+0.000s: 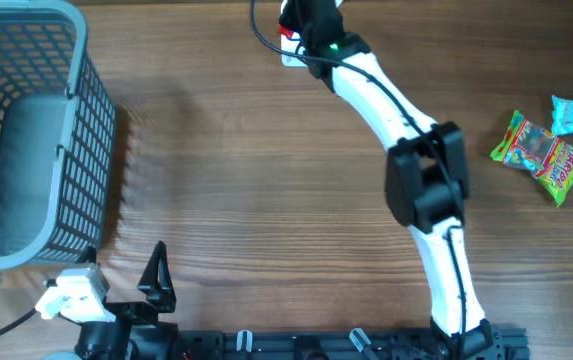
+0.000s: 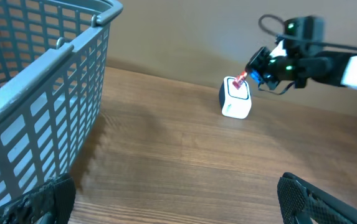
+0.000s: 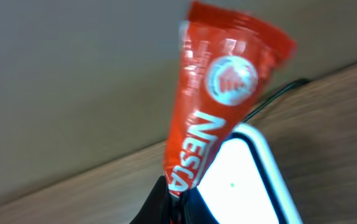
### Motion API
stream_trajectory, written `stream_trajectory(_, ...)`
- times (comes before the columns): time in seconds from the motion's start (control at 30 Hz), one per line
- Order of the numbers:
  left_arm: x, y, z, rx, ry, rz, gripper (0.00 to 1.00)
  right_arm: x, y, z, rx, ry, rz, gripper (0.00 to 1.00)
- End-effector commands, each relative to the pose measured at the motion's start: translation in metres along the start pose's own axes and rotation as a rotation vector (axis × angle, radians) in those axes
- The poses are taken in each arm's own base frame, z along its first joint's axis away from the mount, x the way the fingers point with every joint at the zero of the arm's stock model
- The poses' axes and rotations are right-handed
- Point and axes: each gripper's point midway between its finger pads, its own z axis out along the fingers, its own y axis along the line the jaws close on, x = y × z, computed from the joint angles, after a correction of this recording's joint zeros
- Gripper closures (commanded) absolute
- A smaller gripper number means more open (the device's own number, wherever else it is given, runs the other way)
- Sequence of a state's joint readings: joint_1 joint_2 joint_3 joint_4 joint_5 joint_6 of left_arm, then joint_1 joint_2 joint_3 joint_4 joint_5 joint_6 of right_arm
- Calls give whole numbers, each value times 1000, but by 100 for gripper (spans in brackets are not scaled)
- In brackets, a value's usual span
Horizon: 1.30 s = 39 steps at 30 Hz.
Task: Scan the item barcode
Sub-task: 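Hold the Nescafe stick at the scanner with the right gripper, then drop the Nescafe stick on the right-side pile and release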
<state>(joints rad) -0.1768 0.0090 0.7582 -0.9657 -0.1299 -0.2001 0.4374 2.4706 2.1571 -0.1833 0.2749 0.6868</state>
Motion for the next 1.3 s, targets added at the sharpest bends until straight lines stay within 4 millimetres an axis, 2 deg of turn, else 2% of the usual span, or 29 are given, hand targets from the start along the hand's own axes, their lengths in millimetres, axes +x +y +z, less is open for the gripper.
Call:
stream_trajectory(0.0,1,-2,0,14,1,10,0,-18,-17,9,85,-82,-43,95)
stream_trajectory(0.27,1,-2,0,14,1,10,0,-17,-40,25,131,-128,15,95)
stream_trajectory(0.33,1,-2,0,15,1,10,0,-13,-48,27,143,-94,8,95)
stream_trajectory(0.4,1,-2,0,14,1,10,0,-7,-48,27,128,-44,3,95)
stream_trajectory(0.47,1,-2,0,14,1,10,0,-17,-55,16,169,17,3,95)
stream_trajectory(0.57,1,-2,0,15,1,10,0,-55,-82,-21,292,87,21,95)
stream_trajectory(0.67,1,-2,0,14,1,10,0,-87,-157,-70,536,142,26,95)
stream_trajectory(0.77,1,-2,0,14,1,10,0,-94,-238,-96,727,224,69,95)
stream_trajectory(0.8,1,-2,0,14,1,10,0,-94,-296,-106,826,280,103,96)
stream_trajectory(0.87,1,-2,0,14,1,10,0,-90,-336,-106,818,352,130,96)
stream_trajectory(0.9,1,-2,0,14,1,10,0,-81,-368,-99,751,420,163,95)
stream_trajectory(1.0,0,-2,0,15,1,10,0,-60,-426,-99,740,455,286,95)
stream_trajectory(1.07,1,-2,0,14,1,10,0,-53,-456,-107,776,453,321,93)
stream_trajectory(1.1,1,-2,0,14,1,10,0,-53,-470,-113,798,455,342,80)
stream_trajectory(1.13,1,-2,0,14,1,10,0,-54,-478,-119,810,455,357,71)
stream_trajectory(1.17,1,-2,0,14,1,10,0,-58,-488,-129,827,455,377,27)
stream_trajectory(1.2,1,-2,0,15,1,10,0,-62,-493,-136,836,454,388,0)
stream_trajectory(1.27,1,-2,0,14,1,10,0,-84,-486,-150,790,440,364,0)
